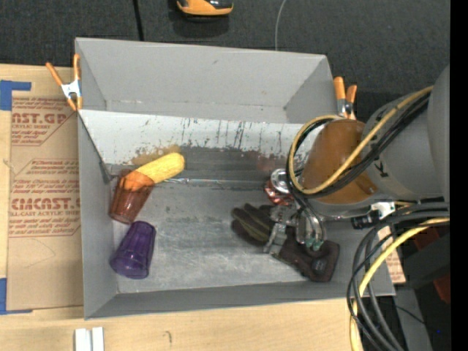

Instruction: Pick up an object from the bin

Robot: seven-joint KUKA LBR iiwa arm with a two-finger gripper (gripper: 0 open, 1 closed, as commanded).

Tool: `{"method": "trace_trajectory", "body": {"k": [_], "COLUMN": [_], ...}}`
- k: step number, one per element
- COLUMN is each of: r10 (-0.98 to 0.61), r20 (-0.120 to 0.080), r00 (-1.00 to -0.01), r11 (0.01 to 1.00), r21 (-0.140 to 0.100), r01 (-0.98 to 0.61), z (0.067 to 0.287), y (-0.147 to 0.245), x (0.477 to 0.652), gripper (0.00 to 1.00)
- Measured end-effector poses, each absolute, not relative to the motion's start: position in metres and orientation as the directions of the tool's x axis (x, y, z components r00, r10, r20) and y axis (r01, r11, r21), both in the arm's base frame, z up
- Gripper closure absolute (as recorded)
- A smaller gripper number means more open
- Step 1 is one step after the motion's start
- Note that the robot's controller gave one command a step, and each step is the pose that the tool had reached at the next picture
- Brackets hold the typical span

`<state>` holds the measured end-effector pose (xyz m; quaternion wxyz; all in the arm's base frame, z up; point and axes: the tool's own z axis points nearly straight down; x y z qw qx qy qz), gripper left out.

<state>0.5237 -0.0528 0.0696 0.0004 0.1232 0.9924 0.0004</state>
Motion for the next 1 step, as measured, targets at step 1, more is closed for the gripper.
{"method": "trace_trajectory", "body": {"k": [1], "r10": [0.244], "r20": [-0.001], "r00": [-0.970], "r11": [0.970], "r21": [0.001], "r01": [0.244], "z": [0.0696], "y": [-0.0528], "x": [0.5237], "gripper": [1.00]}}
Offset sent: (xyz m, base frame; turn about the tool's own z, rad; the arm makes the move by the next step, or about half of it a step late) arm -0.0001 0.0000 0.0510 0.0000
